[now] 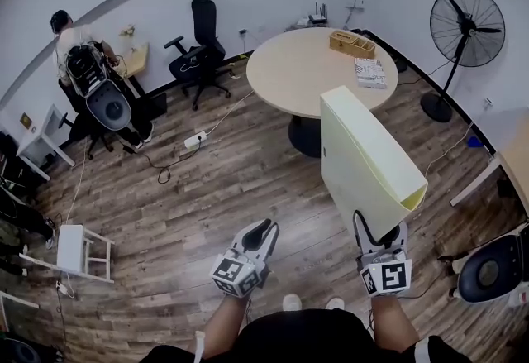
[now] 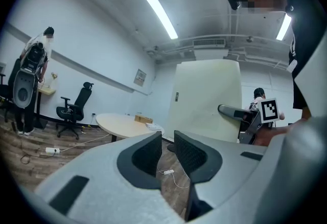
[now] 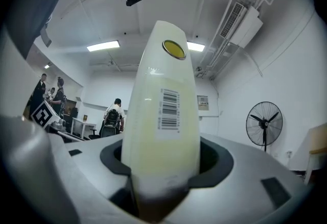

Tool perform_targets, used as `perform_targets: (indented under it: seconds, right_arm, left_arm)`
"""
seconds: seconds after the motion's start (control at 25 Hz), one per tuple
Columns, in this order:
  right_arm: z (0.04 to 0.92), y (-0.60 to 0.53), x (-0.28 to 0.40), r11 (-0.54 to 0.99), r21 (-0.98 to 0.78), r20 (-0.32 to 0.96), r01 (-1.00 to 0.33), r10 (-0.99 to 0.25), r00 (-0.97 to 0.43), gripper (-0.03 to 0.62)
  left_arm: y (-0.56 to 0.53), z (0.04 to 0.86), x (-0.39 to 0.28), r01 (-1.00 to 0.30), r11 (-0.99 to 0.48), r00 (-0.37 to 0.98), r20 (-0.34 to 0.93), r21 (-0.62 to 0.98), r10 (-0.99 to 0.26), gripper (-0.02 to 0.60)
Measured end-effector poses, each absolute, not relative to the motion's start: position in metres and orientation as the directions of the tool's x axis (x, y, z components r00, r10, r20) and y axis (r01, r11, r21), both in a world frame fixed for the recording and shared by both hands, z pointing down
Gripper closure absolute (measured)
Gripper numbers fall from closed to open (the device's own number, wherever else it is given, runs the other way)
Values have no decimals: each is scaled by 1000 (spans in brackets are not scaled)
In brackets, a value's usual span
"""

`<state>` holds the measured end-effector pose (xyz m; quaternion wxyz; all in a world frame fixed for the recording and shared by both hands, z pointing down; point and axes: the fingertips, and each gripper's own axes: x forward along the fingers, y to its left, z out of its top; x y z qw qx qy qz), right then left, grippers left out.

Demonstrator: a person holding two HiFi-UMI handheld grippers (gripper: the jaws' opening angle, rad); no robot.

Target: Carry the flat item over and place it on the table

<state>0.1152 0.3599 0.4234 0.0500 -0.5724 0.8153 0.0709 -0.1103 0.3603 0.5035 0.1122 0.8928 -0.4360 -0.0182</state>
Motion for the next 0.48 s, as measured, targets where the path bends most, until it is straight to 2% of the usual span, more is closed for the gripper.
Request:
perform_targets:
  seconds: [0.24,0.48]
  right_arm:
    - [429,352,99,283,66,-168,-957,-942,-290,327]
    - [431,335,96,263,61,-163,-963,-949,-270,327]
  left_arm:
    - [350,497,-135,-779,-614,624,58,123,-780,514]
    - [330,502,-144,-783,-610,620,72,118,-781,518]
